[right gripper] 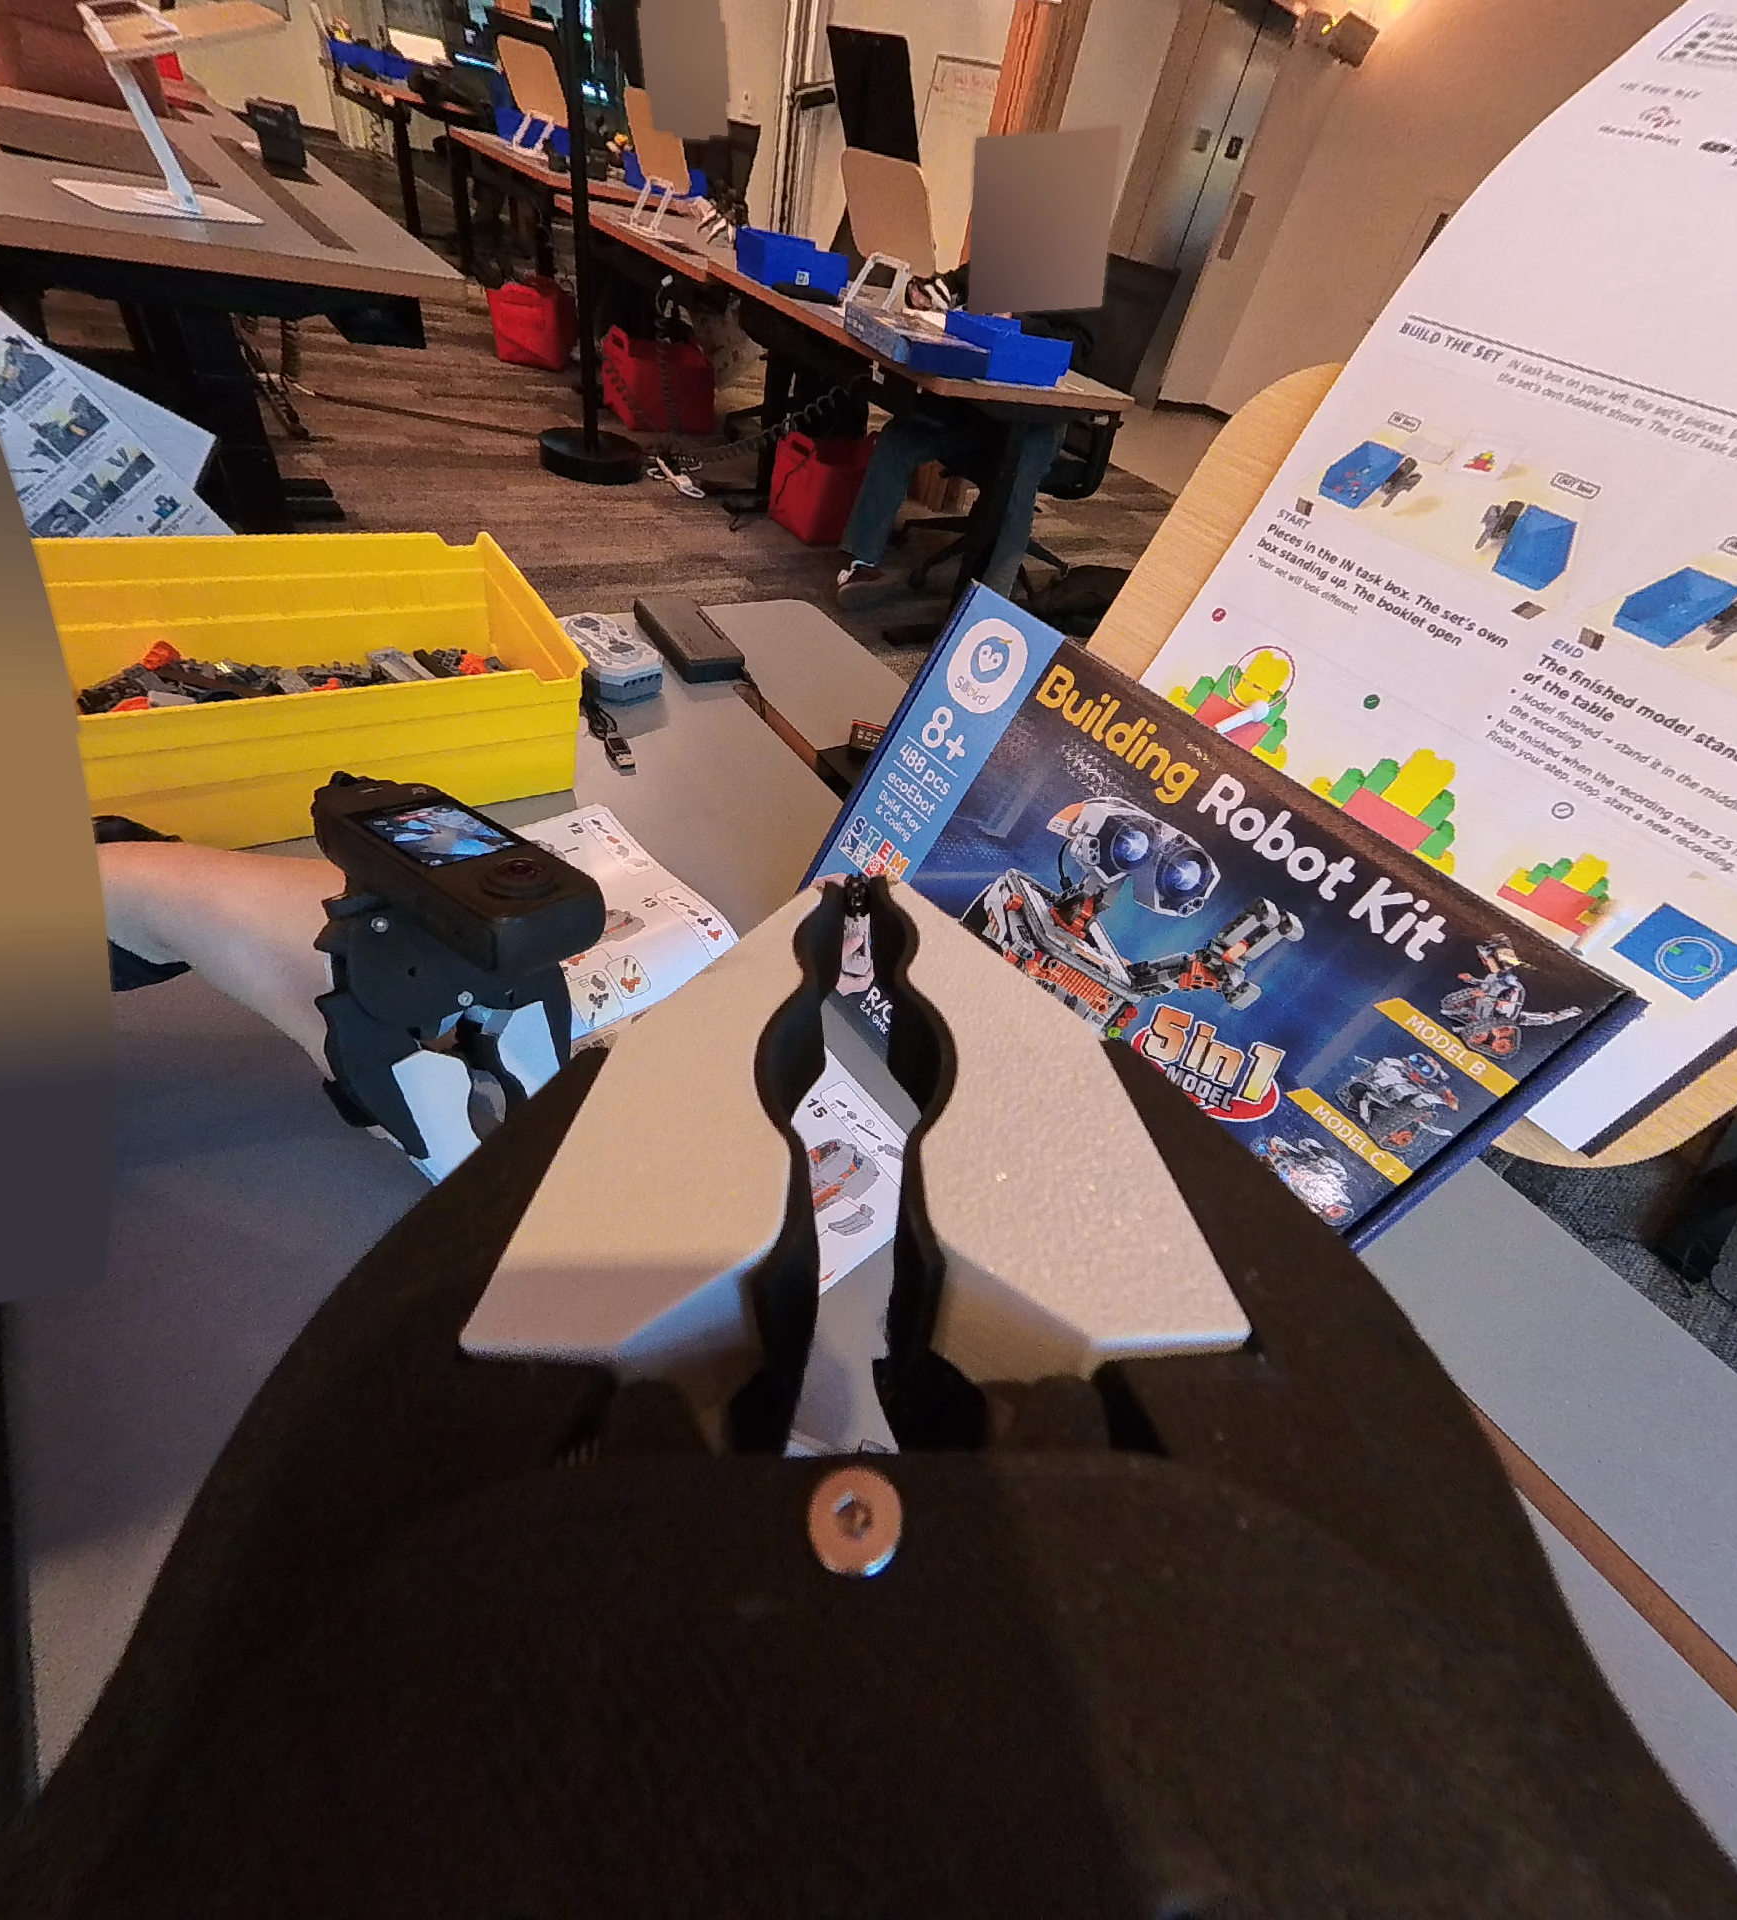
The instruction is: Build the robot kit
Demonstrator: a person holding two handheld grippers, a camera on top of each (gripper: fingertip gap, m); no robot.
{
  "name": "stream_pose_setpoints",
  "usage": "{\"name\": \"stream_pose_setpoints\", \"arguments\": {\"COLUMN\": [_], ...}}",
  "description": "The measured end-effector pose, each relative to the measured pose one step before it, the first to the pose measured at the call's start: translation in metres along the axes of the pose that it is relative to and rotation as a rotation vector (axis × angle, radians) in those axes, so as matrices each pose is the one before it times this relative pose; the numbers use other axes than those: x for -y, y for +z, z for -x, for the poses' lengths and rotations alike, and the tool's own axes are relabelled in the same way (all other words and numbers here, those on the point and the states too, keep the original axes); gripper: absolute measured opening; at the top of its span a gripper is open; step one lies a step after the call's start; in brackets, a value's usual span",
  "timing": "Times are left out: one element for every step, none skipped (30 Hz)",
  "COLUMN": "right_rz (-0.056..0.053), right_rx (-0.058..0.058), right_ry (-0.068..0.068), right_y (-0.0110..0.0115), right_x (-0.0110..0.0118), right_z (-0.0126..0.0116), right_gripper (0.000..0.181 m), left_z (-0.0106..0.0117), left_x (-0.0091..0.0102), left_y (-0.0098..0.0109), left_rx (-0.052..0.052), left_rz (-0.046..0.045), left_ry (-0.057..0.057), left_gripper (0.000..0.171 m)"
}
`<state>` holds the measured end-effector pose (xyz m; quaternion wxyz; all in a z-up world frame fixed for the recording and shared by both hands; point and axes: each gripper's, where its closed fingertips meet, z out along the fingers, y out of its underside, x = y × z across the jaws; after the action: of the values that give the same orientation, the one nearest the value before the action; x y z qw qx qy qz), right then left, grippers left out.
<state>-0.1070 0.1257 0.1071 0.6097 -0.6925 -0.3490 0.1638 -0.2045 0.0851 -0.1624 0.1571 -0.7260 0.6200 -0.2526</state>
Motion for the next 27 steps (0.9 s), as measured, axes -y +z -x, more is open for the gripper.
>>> {"name": "stream_pose_setpoints", "arguments": {"right_rz": [0.0037,0.0032,0.0026,0.0027,0.0023,0.0009,0.0014,0.0019,0.0015,0.002,0.0011,0.0011,0.002,0.0036,0.0045,0.0026,0.0007,-0.0006,0.0003,0.002,0.0016,0.0016,0.0024,0.0013,0.0007,0.0015,0.0005], "right_rx": [0.0011,0.0001,0.0005,0.0012,-0.0006,0.0009,0.0021,-0.0011,-0.0008,0.0022,0.0006,0.0009,0.001,0.0026,0.001,-0.0021,0.0008,0.0026,0.0009,0.0008,0.0024,0.0012,0.0005,0.0021,0.0021,0.0004,0.0004], "right_ry": [0.0004,-0.0008,-0.0011,-0.0006,-0.0004,-0.0005,0.0002,-0.0001,-0.0004,0.0006,0.0008,0.0001,-0.0004,-0.0004,-0.0005,-0.0013,0.0,0.0004,-0.0003,-0.0002,-0.0008,-0.0011,-0.0002,0.0,-0.0002,0.0007,0.0003], "right_y": [0.00064,0.00045,0.00042,0.00047,0.0002,0.00026,0.0002,0.00012,0.00015,0.00033,0.00032,0.00039,0.0004,0.00044,0.00037,0.00028,0.00011,0.0001,0.00014,0.00016,0.00034,0.00024,0.00029,0.0003,0.00025,0.0003,0.00023], "right_x": [-0.00066,-0.00059,-0.0005,-0.00041,-0.00033,-0.00025,-0.00023,-0.00043,-0.00037,-0.0004,-0.00031,-0.00027,-0.00044,-0.00065,-0.00075,-0.00044,-0.00016,0.00011,-0.0001,-0.00031,-0.00029,-0.00019,-0.00042,-0.00027,-0.00013,-0.00035,-0.00025], "right_z": [0.00011,0.00009,0.00019,0.00025,-0.00002,0.00014,0.00032,-0.00019,-0.00017,0.00025,-0.00002,0.00003,0.00025,0.00032,0.00024,-0.00035,0.00014,0.00046,0.00012,0.00011,0.00046,0.00031,0.0001,0.0004,0.0003,-0.00007,-0.00009], "right_gripper": [0.003,0.003,0.003,0.003,0.003,0.003,0.003,0.003,0.003,0.003,0.003,0.003,0.003,0.003,0.003,0.003,0.003,0.003,0.003,0.003,0.003,0.003,0.003,0.003,0.003,0.003,0.003], "left_z": [-0.00033,0.00018,-0.00002,-0.0002,-0.00004,0.00038,0.00003,0.00001,0.00009,0.00042,0.00026,0.0001,0.00045,0.00022,-0.0001,0.00016,-0.0004,-0.00062,-0.00024,-0.00005,-0.00021,-0.00013,-0.001,-0.00101,0.00016,-0.00015,-0.00047], "left_x": [0.00011,0.00016,0.00035,0.00021,0.00015,0.00005,0.00013,0.0,0.00003,-0.00013,-0.00006,-0.00002,0.00003,0.00007,0.0,0.00019,0.00007,-0.00016,0.00024,0.00016,-0.00005,0.00031,0.00076,0.00138,0.00229,0.00285,0.00319], "left_y": [-0.00002,0.00014,0.00014,0.00016,0.00007,0.0001,0.00003,0.00007,0.0,-0.00012,-0.00008,0.00008,-0.00004,0.00008,0.00005,0.00002,0.00007,0.00022,0.0001,0.00012,0.00012,0.0,-0.00025,-0.00091,-0.00145,-0.00195,-0.00238], "left_rx": [-0.0039,-0.0005,-0.0008,-0.0026,-0.0006,0.0014,-0.0006,-0.0008,0.0004,0.0021,0.0007,-0.0002,0.0022,0.0,-0.002,-0.0004,-0.0044,-0.005,-0.002,-0.0004,-0.0017,-0.0002,-0.006,-0.0065,-0.0001,-0.0054,-0.0109], "left_rz": [-0.00024,-0.00116,-0.0022,-0.00146,-0.00034,-0.0005,-0.00066,-0.00012,-0.0001,0.00064,0.0001,-0.00011,-0.0005,0.00028,0.00006,-0.00155,-0.00105,0.00082,-0.00154,-0.00072,0.00041,-0.00116,-0.00467,-0.00799,-0.01355,-0.01909,-0.02214], "left_ry": [-0.0026,-0.0009,-0.0014,-0.002,-0.0005,-0.0003,-0.0013,-0.0013,-0.0008,-0.001,-0.0008,0.0002,-0.0009,-0.0025,-0.0019,-0.0013,-0.0016,-0.0022,-0.0007,0.0015,0.0017,0.002,0.0033,0.003,0.0002,-0.0047,-0.0108], "left_gripper": [0.008,0.008,0.008,0.008,0.008,0.007,0.007,0.007,0.007,0.006,0.006,0.006,0.005,0.005,0.005,0.004,0.004,0.004,0.004,0.004,0.004,0.004,0.004,0.004,0.004,0.004,0.004]}}
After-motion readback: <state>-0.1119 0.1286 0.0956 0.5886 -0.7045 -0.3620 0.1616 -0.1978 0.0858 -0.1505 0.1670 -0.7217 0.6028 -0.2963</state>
